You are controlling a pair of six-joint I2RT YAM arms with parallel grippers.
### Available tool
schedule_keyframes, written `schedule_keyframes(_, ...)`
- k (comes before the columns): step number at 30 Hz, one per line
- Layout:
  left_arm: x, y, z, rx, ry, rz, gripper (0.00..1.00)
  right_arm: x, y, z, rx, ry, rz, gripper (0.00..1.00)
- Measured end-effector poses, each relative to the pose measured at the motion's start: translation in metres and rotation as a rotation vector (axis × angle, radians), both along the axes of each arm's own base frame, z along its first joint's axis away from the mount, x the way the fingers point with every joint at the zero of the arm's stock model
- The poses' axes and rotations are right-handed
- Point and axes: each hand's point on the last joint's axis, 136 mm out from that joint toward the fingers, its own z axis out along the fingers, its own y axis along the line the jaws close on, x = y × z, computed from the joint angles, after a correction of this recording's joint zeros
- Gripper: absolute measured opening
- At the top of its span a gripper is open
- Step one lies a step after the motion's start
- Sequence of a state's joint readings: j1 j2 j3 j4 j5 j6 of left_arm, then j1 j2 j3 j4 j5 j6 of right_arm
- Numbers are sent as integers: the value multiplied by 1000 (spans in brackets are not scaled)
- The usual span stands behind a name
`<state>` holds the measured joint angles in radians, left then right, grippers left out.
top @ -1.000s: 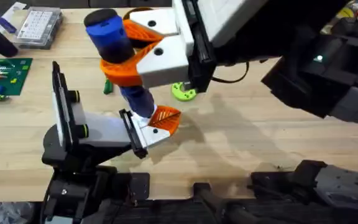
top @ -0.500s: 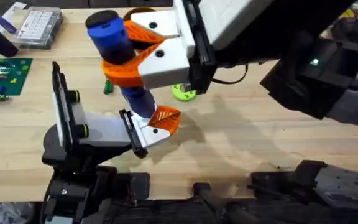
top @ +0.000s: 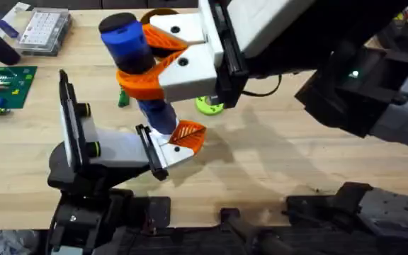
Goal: Pick up the gripper from the table and insert it into the empty holder that is missing its gripper. Then pick up a screw, insert it into the mounting hole, and use the screwdriver to tighten it. Finally, clean up the table by picking up the vegetable and placing it into the bucket.
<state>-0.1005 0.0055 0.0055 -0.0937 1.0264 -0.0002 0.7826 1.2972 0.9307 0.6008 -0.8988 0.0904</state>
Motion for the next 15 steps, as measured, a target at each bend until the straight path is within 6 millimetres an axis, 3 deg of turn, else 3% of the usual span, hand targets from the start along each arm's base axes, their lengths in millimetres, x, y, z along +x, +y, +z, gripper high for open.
schedule_keyframes(5, 0, 0, 0, 0, 0, -1, 14, 3, 3, 12, -30, 32, -3, 46)
schedule_keyframes(6, 0, 0, 0, 0, 0, -1, 14, 4, 3, 33, -19, 12, -3, 47)
schedule_keyframes(9, 0, 0, 0, 0, 0, -1, 14, 2, 2, 54, 1, -14, -4, 48)
schedule_keyframes(15, 0, 0, 0, 0, 0, -1, 14, 0, 0, 77, 34, -61, -6, 46)
